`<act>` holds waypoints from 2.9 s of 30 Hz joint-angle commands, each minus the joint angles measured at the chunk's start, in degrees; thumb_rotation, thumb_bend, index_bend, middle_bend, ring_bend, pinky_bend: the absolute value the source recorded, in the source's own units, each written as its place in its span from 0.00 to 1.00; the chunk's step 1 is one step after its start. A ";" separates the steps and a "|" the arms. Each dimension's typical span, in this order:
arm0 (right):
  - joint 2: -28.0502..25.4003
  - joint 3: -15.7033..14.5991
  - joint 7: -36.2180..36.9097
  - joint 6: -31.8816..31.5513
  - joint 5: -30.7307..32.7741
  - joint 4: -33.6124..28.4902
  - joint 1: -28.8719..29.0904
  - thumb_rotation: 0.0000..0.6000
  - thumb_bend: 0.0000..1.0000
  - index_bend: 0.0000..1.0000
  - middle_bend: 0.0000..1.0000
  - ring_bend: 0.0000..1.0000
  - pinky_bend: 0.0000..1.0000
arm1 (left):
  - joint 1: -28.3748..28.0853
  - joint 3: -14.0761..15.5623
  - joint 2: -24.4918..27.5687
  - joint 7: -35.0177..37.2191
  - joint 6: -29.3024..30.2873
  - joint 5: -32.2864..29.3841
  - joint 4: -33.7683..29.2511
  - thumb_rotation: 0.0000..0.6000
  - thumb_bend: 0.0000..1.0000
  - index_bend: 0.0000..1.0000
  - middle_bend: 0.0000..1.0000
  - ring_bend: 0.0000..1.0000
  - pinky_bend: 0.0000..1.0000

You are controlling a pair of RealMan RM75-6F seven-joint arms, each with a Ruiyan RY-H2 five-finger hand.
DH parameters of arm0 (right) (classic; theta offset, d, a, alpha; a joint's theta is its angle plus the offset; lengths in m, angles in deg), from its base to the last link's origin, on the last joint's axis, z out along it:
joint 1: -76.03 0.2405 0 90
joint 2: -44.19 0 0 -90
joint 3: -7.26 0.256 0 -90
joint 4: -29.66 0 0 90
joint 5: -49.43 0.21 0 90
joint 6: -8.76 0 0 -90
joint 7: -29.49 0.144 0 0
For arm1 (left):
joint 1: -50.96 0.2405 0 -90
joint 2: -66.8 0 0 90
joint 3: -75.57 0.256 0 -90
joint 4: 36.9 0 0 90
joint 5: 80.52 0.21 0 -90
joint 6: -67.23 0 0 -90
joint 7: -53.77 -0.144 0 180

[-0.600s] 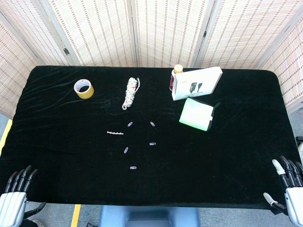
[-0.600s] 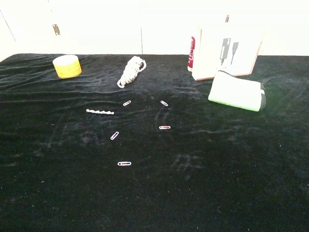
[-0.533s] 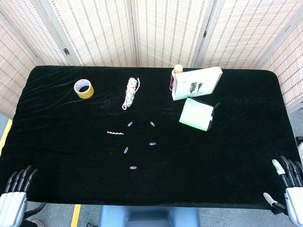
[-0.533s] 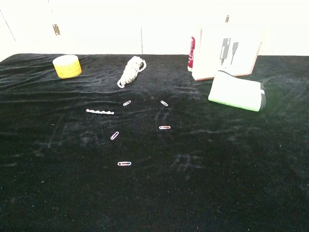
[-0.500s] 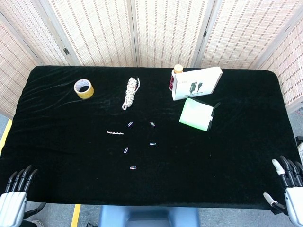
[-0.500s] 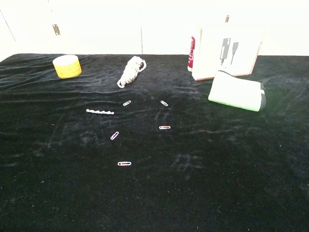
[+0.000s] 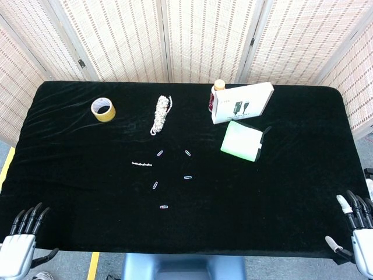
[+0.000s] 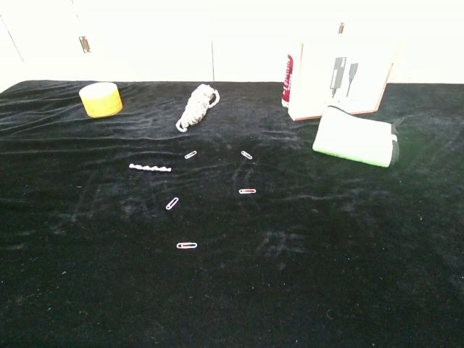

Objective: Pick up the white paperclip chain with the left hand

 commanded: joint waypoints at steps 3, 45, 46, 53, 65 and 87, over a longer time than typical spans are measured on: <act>-0.47 0.65 0.30 1.40 1.50 -0.68 0.72 1.00 0.09 0.00 0.00 0.00 0.00 | -1.14 -0.71 0.31 1.67 -0.81 -0.27 0.36 1.00 0.12 0.00 0.00 0.00 0.00; -1.54 -0.25 7.72 -3.82 -3.33 2.90 0.51 1.00 0.09 0.00 0.00 0.00 0.00 | -38.54 -21.50 -19.82 -2.28 -37.23 -35.32 5.49 1.00 0.38 0.40 1.00 1.00 1.00; -1.66 -0.24 7.97 -3.57 -3.17 2.86 0.63 1.00 0.09 0.00 0.00 0.00 0.00 | -39.02 -22.07 -20.95 -2.27 -36.81 -36.22 6.17 1.00 0.38 0.40 1.00 1.00 1.00; -2.37 -0.07 9.75 -2.99 -2.44 2.74 1.08 1.00 0.09 0.00 0.00 0.00 0.00 | -43.58 -24.15 -26.62 -4.27 -37.50 -41.27 11.93 1.00 0.39 0.45 1.00 1.00 1.00; -1.12 2.14 17.03 -11.14 -2.25 6.75 -0.82 1.00 0.09 0.00 0.00 0.00 0.00 | -48.61 -24.29 -30.52 0.28 -42.70 -41.53 22.28 1.00 0.40 0.48 1.00 1.00 1.00; -1.80 2.43 19.86 -9.03 -0.39 7.36 -0.07 1.00 0.09 0.00 0.00 0.00 0.00 | -54.12 -23.48 -37.38 9.15 -50.06 -39.21 39.20 1.00 0.40 0.51 1.00 1.00 1.00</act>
